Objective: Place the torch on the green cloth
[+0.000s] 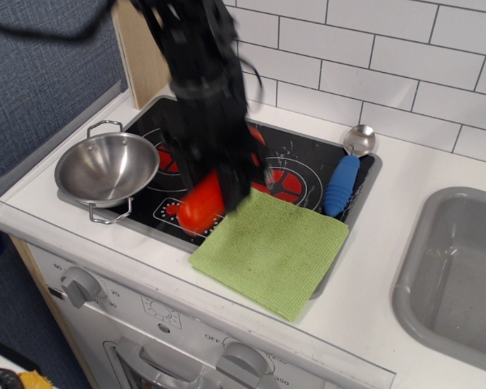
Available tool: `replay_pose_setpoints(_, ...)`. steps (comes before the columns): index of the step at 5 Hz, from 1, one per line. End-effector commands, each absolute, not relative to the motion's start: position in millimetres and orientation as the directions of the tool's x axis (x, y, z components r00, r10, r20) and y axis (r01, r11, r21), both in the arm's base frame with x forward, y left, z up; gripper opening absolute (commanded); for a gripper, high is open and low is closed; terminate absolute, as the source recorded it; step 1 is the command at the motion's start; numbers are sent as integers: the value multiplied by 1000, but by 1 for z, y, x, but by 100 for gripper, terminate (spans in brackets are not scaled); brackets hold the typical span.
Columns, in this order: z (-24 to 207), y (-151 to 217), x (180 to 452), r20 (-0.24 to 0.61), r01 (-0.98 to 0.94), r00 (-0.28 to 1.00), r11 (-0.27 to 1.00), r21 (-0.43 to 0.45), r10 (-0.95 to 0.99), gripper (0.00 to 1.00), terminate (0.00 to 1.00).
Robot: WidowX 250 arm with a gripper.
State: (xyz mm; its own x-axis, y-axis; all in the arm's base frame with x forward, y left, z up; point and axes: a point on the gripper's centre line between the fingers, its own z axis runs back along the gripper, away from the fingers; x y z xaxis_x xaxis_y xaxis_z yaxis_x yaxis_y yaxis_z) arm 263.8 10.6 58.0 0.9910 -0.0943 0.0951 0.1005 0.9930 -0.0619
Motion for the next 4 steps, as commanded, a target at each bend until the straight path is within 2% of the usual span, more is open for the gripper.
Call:
replay_pose_setpoints(1, 40, 0, 268, 141, 65, 988, 998, 20, -67, 0, 0)
replay_pose_setpoints(3, 31, -3, 278, 124, 33, 992, 999, 23, -36, 0, 0)
replay_pose_setpoints(4, 34, -11, 272, 129, 71, 989, 997, 25, -73, 100, 0)
